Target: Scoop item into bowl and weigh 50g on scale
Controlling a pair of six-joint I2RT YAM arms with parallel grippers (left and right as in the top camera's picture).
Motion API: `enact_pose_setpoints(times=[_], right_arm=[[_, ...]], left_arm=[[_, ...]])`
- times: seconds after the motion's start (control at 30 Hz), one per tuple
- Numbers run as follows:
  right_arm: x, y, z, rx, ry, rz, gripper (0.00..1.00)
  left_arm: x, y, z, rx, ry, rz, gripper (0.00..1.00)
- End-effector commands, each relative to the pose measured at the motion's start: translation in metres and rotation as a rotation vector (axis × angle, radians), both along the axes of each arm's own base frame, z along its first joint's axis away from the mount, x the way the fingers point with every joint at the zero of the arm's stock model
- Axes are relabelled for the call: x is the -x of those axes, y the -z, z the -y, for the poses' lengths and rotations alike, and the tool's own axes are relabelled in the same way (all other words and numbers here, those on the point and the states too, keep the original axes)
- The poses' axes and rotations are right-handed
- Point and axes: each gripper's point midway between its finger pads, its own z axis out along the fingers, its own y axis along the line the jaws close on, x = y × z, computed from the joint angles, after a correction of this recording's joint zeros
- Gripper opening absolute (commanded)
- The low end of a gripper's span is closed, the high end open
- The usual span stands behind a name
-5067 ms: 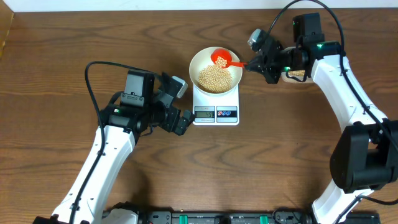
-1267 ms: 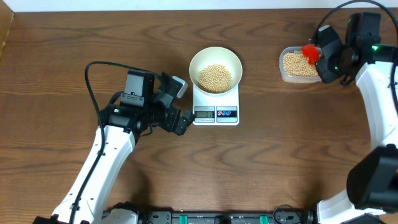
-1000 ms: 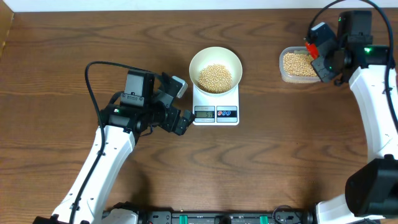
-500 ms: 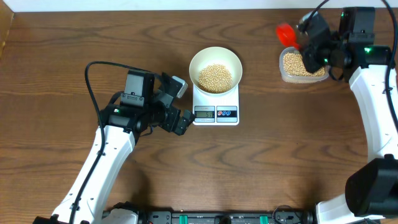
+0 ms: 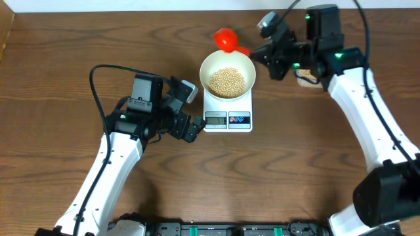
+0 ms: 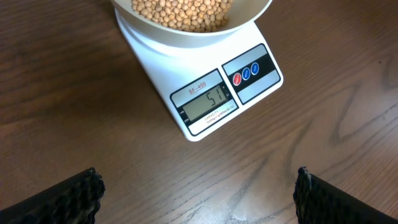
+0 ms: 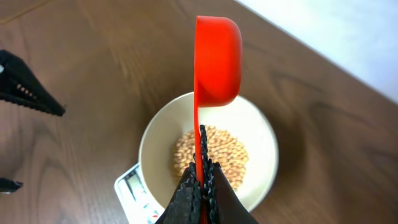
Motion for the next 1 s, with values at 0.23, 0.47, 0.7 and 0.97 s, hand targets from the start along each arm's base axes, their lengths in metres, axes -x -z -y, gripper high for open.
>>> enact_pose_setpoints(times=[0.23,0.47,0.7,0.97], right_arm=[[0.012,0.048,0.003,0.216,-0.057,-0.023,0.01],[0.004,0.081,0.002,0.303,-0.078,-0.029,0.01],[-0.012,0.095,0.009,0.375,-0.056,0.015,0.01],[-0.015,0.104,0.005,0.386,-0.079,0.027,0.01]], left_arm=[[0.0,0.002,-0.001,-0.008,0.003,-0.002,1.0],[0.0,0.002,-0.001,-0.008,0.002,-0.002,1.0],[0.0,0.002,-0.001,-0.008,0.003,-0.002,1.0],[0.0,0.002,-0.001,-0.008,0.002,-0.002,1.0]])
